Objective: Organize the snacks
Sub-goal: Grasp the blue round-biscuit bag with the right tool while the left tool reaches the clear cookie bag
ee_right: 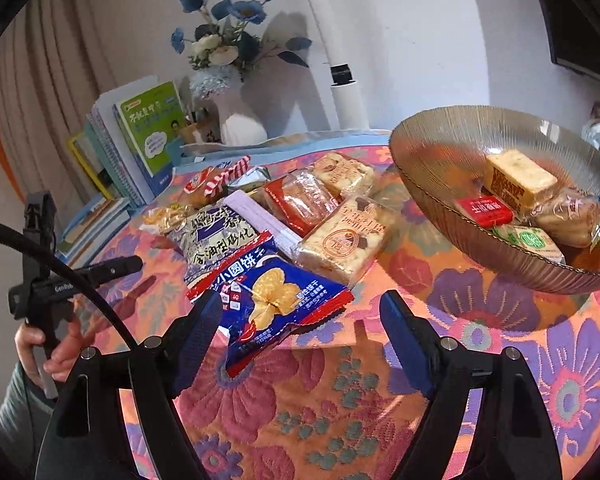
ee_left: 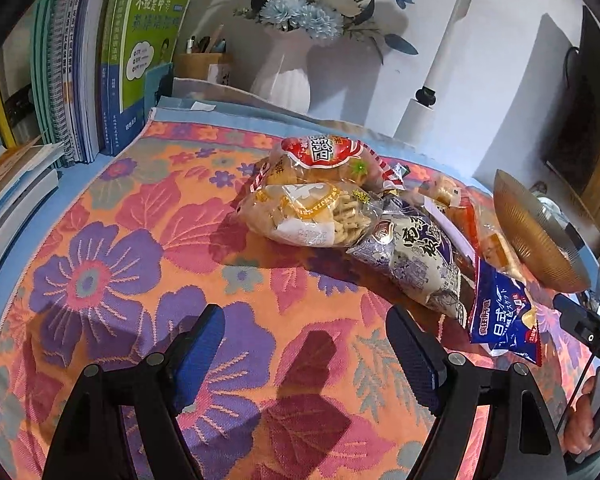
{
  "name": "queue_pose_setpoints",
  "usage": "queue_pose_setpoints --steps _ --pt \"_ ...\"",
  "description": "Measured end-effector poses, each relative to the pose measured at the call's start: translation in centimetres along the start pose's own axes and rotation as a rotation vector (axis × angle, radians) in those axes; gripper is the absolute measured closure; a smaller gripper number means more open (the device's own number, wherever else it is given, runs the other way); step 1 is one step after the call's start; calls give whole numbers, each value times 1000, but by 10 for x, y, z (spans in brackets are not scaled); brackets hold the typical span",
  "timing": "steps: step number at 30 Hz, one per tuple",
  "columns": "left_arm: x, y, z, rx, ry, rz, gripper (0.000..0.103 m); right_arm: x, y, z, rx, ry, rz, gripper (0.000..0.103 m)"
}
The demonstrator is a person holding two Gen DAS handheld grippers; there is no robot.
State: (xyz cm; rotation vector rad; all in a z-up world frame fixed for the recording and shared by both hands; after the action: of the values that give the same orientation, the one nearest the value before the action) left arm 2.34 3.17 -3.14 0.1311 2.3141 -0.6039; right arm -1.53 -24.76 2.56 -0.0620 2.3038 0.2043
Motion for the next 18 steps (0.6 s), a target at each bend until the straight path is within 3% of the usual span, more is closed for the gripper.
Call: queue_pose_setpoints --steps 8,11,12,14,18 --pt "-2 -2 -9 -4 -9 2 22 1 12 0 17 3 -68 22" --pt "-19 -10 -23 20 -34 19 21 -4 27 -2 14 5 -141 22" --pt "-29 -12 -28 25 -53 20 19 -7 33 -3 21 -2 -179 22" --pt "-48 -15 -33 36 -81 13 0 -13 44 0 44 -9 -246 20" --pt "-75 -18 -13 8 -60 29 0 -19 54 23 43 24 -297 19"
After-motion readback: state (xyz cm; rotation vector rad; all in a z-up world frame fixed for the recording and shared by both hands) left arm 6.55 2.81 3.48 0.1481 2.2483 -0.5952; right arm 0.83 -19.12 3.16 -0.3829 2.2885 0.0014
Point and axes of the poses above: each gripper's, at about its wrist camera, not at the fingertips, and z roughly the way its jaws point, y to its left, x to its underside, the point moved 8 cm from there along z, roughly the way its jaws point, and after that the axes turned 14 degrees about x, right-handed, at the moved point
